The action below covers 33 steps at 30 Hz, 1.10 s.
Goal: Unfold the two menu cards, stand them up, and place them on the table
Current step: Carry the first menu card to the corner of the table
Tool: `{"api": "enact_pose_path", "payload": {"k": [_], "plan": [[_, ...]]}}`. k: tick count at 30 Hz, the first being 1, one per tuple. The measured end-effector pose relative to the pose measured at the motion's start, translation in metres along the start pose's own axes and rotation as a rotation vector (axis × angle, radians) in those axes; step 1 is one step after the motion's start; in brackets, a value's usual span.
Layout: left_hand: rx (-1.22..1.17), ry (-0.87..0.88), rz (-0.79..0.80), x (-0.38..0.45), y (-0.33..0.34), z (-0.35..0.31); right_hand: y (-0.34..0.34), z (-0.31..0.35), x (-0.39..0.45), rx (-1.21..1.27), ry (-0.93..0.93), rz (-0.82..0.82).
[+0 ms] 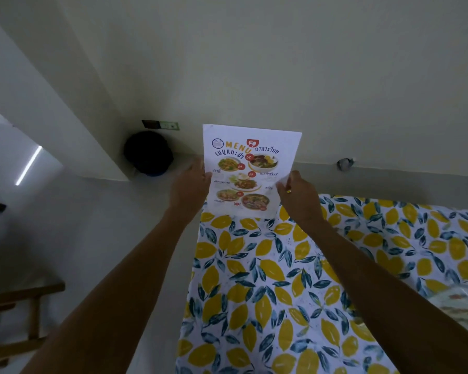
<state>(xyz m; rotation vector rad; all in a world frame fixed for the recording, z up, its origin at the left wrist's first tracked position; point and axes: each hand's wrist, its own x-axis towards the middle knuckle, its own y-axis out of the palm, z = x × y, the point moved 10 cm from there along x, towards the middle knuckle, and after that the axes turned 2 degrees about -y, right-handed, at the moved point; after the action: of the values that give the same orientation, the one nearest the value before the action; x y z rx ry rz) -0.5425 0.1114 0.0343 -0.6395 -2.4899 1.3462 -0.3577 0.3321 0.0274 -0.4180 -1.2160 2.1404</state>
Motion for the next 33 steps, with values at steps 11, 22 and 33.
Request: {"api": "enact_pose_path", "payload": {"k": [11,22,33], "plan": [[0.099,0.045,0.038,-0.017,-0.005,-0.006,-0.002,-0.012,-0.012,-0.029,0.028,0.062],[0.417,0.133,-0.156,-0.057,-0.078,-0.073,-0.089,0.024,-0.029,-0.271,-0.099,0.002],[0.519,0.258,-0.219,-0.14,-0.155,-0.211,-0.225,0.069,-0.09,-0.38,-0.239,0.057]]}}
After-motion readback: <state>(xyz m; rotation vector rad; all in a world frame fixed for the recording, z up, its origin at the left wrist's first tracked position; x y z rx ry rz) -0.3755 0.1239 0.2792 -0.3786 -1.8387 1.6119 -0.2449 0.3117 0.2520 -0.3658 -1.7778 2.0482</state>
